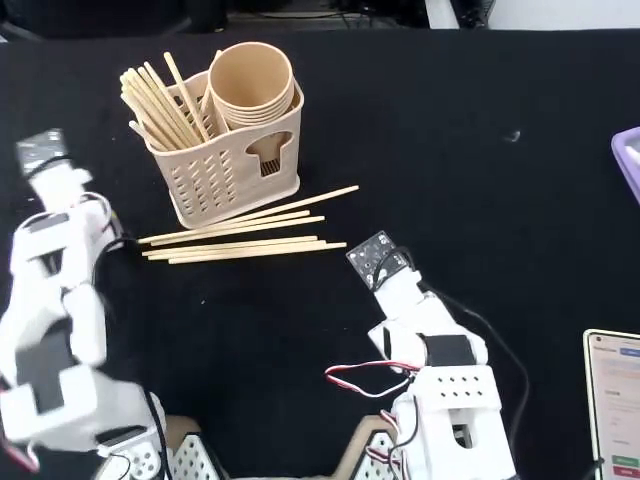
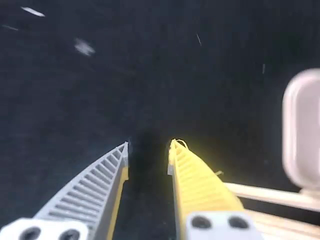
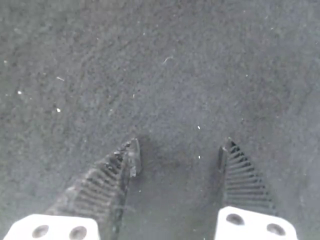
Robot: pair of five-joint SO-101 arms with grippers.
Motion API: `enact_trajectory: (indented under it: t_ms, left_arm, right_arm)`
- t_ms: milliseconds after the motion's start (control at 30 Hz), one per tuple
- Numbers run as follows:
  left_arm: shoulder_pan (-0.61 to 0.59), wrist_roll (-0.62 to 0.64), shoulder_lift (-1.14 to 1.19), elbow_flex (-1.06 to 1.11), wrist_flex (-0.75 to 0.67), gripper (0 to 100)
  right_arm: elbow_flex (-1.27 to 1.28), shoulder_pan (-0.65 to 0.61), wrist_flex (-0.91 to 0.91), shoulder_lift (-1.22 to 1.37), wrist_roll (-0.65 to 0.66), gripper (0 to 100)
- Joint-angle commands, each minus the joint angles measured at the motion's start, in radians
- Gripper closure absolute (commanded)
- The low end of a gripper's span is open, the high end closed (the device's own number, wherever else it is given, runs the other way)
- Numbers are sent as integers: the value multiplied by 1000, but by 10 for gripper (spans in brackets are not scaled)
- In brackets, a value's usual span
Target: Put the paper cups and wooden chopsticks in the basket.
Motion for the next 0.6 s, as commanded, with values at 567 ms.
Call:
enact_trajectory:
  t_ms: [567]
  left_arm:
    - [93,34,212,-303,103,859]
  right_arm:
    - [1,12,-23,-22,2,744]
